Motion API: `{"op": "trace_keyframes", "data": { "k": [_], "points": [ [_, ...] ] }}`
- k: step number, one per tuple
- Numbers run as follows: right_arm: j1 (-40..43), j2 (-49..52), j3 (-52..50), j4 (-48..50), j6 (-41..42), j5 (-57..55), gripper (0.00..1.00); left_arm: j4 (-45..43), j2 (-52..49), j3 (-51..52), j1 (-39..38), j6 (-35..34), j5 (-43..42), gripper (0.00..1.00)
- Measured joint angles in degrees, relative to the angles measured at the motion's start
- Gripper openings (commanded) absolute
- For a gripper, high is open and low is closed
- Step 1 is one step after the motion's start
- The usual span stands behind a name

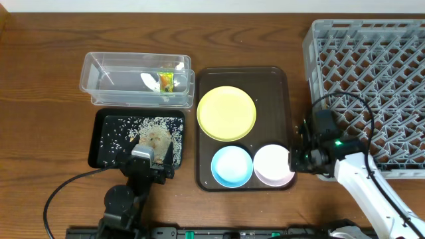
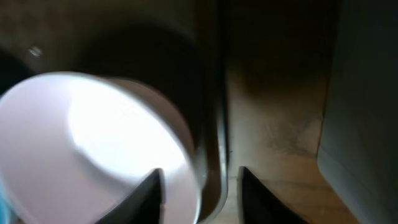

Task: Sort waste into correct bins and load items into the dishwasher rack
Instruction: 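Reach the right gripper to the pink bowl and grasp its rim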

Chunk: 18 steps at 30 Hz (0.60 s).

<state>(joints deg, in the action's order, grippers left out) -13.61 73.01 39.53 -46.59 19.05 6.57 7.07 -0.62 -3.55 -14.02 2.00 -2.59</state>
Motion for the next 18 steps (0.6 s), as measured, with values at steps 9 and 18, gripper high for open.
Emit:
{"op": "trace_keyframes", "data": {
  "k": [9, 18],
  "points": [
    [0.0, 0.0, -2.6, 2.8, 1.6, 1.4, 0.01, 0.0, 0.0, 0.0, 0.0, 0.0, 0.0, 0.91],
    [0.0, -2.1, 8.0, -0.8, 1.3, -2.2, 0.01, 0.0, 0.0, 0.0, 0.0, 0.0, 0.0, 0.91]
  ]
}}
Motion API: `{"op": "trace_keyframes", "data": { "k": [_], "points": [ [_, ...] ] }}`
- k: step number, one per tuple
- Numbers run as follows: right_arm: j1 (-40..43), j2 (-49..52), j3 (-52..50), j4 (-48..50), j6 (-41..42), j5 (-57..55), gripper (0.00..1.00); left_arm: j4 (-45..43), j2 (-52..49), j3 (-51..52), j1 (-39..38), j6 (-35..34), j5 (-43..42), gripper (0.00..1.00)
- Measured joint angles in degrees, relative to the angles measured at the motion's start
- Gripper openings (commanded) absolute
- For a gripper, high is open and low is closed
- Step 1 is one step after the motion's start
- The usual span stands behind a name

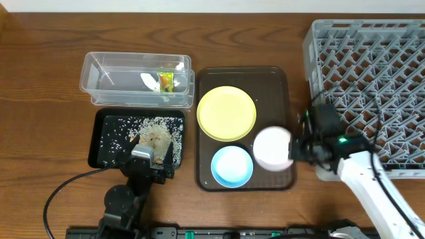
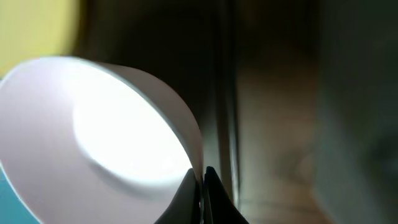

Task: Sort waste into correct bins and load items into the dishwasher rack
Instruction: 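Reach the right gripper to the pink bowl and grasp its rim, then lift the pink bowl right and set it upright in the rack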

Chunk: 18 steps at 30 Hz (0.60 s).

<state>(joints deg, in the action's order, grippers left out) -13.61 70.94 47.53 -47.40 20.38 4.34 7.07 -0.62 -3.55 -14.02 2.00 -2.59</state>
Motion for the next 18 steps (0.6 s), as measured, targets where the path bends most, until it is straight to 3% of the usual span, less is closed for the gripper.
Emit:
{"op": "trace_keyframes", "data": {
  "k": [7, 13, 18],
  "points": [
    [0.0, -5.3, 13.1, -6.4, 1.2, -20.5, 0.01, 0.0, 0.0, 0.0, 0.0, 0.0, 0.0, 0.91],
    [0.0, -6.7, 14.3, -9.6, 8.0, -45.1, 0.01, 0.0, 0.0, 0.0, 0.0, 0.0, 0.0, 0.91],
    [1.3, -3.5, 14.3, -8.5, 11.4, -57.5, 0.01, 0.0, 0.0, 0.0, 0.0, 0.0, 0.0, 0.91]
  ]
}}
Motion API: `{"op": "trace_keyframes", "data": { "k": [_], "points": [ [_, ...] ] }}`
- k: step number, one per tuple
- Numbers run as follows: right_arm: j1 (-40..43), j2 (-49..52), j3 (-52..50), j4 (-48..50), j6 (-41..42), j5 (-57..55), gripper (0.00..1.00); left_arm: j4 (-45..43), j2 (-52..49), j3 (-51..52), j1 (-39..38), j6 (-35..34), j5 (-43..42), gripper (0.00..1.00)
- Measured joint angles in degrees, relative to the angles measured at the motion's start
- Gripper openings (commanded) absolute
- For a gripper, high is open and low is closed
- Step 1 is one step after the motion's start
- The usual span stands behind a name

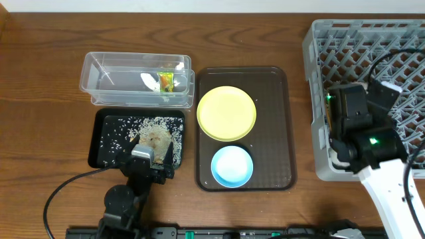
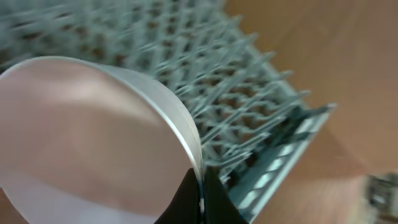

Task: Sort waste into correct bins and load items into the dishwasher rack
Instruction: 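Lift the pink bowl right and set it upright in the rack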

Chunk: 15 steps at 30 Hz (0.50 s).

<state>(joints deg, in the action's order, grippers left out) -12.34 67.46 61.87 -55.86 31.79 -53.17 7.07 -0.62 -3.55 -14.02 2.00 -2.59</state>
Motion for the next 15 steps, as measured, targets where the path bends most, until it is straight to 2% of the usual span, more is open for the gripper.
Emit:
{"op": "trace_keyframes", "data": {
  "k": [8, 15],
  "points": [
    [2.8, 10.3, 0.0, 4.0, 0.2, -8.5, 0.01, 0.0, 0.0, 0.0, 0.0, 0.0, 0.0, 0.91],
    [3.1, 18.2, 0.0, 11.4, -5.9, -13.5, 0.01, 0.0, 0.0, 0.0, 0.0, 0.0, 0.0, 0.91]
  ]
}}
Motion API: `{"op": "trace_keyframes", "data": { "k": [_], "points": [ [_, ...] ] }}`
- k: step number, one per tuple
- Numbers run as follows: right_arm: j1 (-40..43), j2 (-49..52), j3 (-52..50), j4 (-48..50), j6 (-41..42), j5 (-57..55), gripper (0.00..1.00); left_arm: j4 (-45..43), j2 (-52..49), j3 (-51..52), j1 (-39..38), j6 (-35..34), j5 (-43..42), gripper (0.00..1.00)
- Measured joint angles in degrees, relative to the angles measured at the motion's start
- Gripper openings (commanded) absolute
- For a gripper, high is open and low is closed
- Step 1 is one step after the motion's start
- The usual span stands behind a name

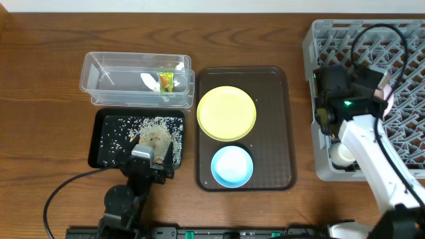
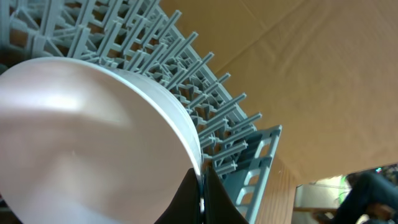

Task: Sort waste into correct bins and load items into the dishwasher rack
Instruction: 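Lift the pink bowl right and set it upright in the rack, then reach the right gripper to the blue bowl and grasp its rim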

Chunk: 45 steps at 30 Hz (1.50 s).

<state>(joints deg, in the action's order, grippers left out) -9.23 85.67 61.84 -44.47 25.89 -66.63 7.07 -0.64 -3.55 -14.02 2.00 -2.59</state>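
My right gripper (image 2: 201, 194) is shut on the rim of the pink bowl (image 2: 87, 143), which fills most of the right wrist view. Behind the bowl stand the tines of the grey dishwasher rack (image 2: 186, 56). From overhead, the right gripper (image 1: 380, 87) is over the rack (image 1: 398, 40), and only a sliver of the pink bowl (image 1: 388, 99) shows past the arm. A yellow plate (image 1: 226, 113) and a blue bowl (image 1: 232, 165) lie in the brown tray (image 1: 273, 133). The left gripper (image 1: 151, 159) rests at the black tray's near edge.
A clear bin (image 1: 119, 79) at the back left holds wrappers (image 1: 165, 81). In front of it, a black tray (image 1: 106, 143) holds scattered rice and a brown lump of food (image 1: 158, 139). The right arm's cable loops over the rack.
My right arm has moved from the rack's left front edge to farther back over the rack, still holding the pink bowl. The rack's tines now show sharp and close behind the bowl.
First my right gripper stood open around the rim of the pink bowl, at the brown tray's front right. Then it was shut on the rim with the bowl lifted. After that the bowl was at the rack's edge, and now it is over the rack.
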Motion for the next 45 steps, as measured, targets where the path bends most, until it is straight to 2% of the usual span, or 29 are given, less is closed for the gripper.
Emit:
{"op": "trace_keyframes", "data": {
  "k": [10, 18, 21, 26, 33, 36, 41, 45],
  "points": [
    [0.4, 6.4, 0.0, 1.4, -5.5, -1.5, 0.01, 0.0, 0.0, 0.0, 0.0, 0.0, 0.0, 0.91],
    [-6.4, 6.6, 0.0, -4.9, -6.6, -1.2, 0.06, 0.0, 0.0, 0.0, 0.0, 0.0, 0.0, 0.91],
    [-8.2, 6.6, 0.0, -8.2, -5.2, -0.6, 0.10, 0.0, 0.0, 0.0, 0.0, 0.0, 0.0, 0.91],
    [-10.5, 6.6, 0.0, -12.3, -1.9, 2.7, 0.26, 0.0, 0.0, 0.0, 0.0, 0.0, 0.0, 0.91],
    [-14.8, 6.1, 0.0, -14.1, -0.6, 9.9, 0.34, 0.0, 0.0, 0.0, 0.0, 0.0, 0.0, 0.91],
    [-18.3, 4.2, 0.0, -14.1, -0.2, 12.9, 0.46, 0.0, 0.0, 0.0, 0.0, 0.0, 0.0, 0.91],
    [-24.2, -1.0, 0.0, -12.3, 0.0, 19.1, 0.49, 0.0, 0.0, 0.0, 0.0, 0.0, 0.0, 0.91],
    [-28.7, -4.1, 0.0, -9.8, 0.0, 29.4, 0.51, 0.0, 0.0, 0.0, 0.0, 0.0, 0.0, 0.91]
  ]
}}
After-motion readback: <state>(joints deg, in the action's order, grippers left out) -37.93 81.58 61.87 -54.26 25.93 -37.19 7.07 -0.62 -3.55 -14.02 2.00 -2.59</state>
